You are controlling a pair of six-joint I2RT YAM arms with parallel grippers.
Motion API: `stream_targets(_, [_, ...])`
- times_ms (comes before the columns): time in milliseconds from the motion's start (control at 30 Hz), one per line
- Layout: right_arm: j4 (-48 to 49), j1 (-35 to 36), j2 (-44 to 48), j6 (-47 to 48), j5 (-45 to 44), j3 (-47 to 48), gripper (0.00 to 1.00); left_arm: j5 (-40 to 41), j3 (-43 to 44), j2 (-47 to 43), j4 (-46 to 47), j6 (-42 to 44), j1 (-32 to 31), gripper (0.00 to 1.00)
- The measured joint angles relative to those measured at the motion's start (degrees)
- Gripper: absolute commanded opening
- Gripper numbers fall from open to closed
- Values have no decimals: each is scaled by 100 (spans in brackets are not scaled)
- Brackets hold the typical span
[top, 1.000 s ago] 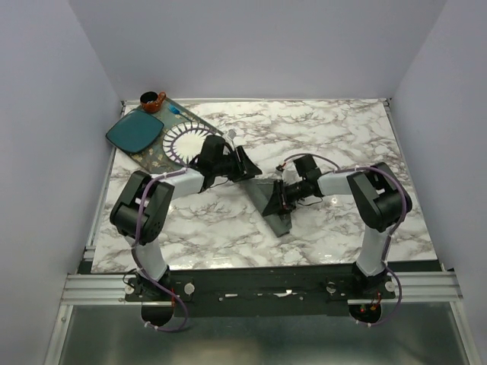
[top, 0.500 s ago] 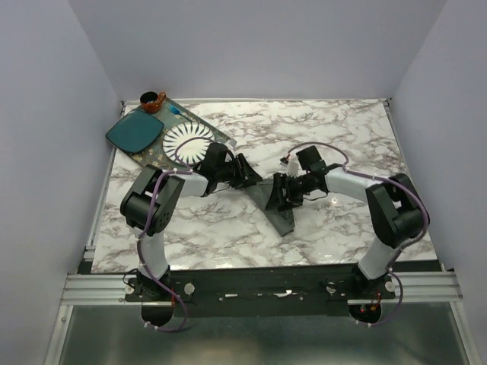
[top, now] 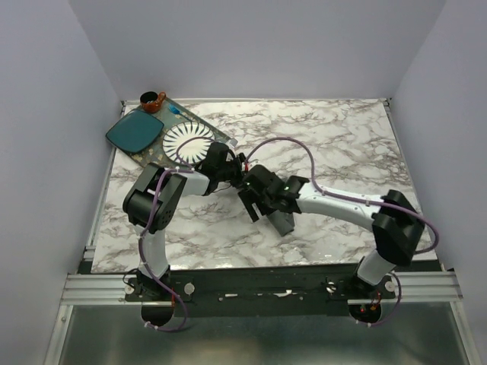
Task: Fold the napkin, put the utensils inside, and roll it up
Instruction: Roll the napkin with the utensil
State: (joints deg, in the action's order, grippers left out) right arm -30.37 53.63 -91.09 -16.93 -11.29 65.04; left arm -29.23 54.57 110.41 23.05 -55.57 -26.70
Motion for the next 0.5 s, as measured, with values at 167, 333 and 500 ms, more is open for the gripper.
stream_targets(167, [-234, 280, -1051, -59, -1060, 372, 90, -9, 17, 20, -7, 0, 11, 50])
stream_targets(333, [-278, 306, -1384, -98, -1495, 380, 55, -9, 37, 17, -50, 2, 13, 50])
stream_targets(500, [-151, 249, -1368, -131, -1567, 284, 30, -13, 129, 17, -256, 57, 31, 52])
